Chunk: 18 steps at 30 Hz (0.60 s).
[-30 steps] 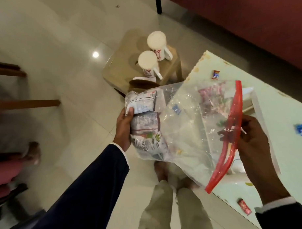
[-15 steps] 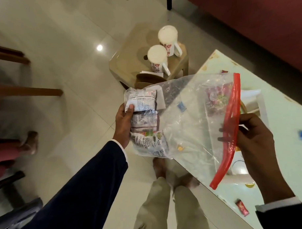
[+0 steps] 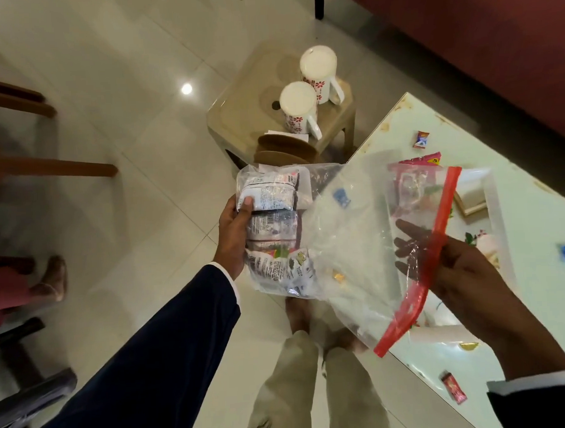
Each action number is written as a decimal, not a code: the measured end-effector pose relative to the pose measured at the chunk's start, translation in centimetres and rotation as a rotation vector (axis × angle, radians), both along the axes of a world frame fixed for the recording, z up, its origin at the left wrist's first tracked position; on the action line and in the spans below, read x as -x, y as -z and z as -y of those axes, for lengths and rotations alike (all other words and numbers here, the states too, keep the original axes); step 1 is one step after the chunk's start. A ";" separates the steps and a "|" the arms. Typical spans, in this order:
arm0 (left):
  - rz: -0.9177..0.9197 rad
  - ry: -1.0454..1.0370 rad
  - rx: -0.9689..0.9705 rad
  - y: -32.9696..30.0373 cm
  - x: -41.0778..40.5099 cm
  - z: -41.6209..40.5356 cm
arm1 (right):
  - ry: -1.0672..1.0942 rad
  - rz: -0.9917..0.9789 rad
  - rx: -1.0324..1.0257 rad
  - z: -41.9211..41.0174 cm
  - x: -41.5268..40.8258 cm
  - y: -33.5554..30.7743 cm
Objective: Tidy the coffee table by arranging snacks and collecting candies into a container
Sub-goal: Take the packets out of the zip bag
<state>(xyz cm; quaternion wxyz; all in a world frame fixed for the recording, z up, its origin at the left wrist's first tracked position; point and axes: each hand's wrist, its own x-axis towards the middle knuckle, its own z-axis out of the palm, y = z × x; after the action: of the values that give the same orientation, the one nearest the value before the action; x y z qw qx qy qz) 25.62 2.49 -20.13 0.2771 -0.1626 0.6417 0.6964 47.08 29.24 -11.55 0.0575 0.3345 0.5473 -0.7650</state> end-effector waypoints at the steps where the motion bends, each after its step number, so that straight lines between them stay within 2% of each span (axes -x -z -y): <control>1: 0.012 0.011 -0.006 -0.1 -0.1 0.0 | -0.032 -0.011 0.098 0.1 0.2 0.2; 4: 0.064 0.060 -0.013 -0.3 -0.4 -0.2 | -0.026 -0.040 0.505 0.8 1.7 1.2; 5: 0.083 0.090 -0.015 -0.4 -0.6 -0.2 | -0.038 -0.039 0.540 1.4 2.4 1.6; 6: 0.099 0.130 -0.012 -0.5 -0.8 -0.3 | -0.097 -0.060 0.464 2.1 3.2 2.0; 7: 0.110 0.178 0.002 -0.5 -1.0 -0.4 | -0.193 -0.087 0.276 2.9 3.9 2.4; 10: 0.140 0.341 0.079 -0.6 -1.9 -0.7 | -0.470 -0.230 -0.568 4.7 6.2 3.9; 11: 0.153 0.383 0.107 -0.6 -2.2 -0.8 | -0.539 -0.310 -0.756 5.1 6.9 4.5; 12: 0.165 0.417 0.134 -0.7 -2.4 -1.0 | -0.615 -0.347 -0.850 5.4 7.6 4.9; 14: 0.176 0.487 0.188 -0.7 -2.8 -1.2 | -0.746 -0.316 -0.891 6.0 8.4 5.0; 18: 0.156 0.493 0.273 -0.2 -3.0 -1.0 | -0.688 -0.281 -0.915 6.9 7.9 5.2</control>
<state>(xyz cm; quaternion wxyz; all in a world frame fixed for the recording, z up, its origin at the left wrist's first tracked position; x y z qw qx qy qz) 28.66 3.53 -19.97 0.4618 -0.0906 0.7266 0.5006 39.21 22.35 -16.77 0.0792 0.0241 0.9012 -0.4254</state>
